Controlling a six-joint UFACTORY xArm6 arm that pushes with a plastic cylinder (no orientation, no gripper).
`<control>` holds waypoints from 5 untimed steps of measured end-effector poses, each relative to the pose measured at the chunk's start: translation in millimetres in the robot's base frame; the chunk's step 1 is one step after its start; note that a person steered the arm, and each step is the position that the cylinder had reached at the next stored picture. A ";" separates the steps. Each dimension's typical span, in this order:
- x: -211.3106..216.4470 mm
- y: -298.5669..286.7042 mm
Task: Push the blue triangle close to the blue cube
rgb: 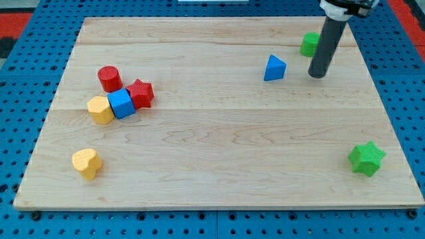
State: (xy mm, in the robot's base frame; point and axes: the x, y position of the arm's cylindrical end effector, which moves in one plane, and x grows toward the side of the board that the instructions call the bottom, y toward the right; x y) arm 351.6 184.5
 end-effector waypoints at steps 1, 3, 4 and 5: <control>-15.8 -28.6; 3.8 -70.9; 21.3 -96.5; 32.4 -125.3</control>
State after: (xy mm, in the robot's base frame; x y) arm 384.0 59.2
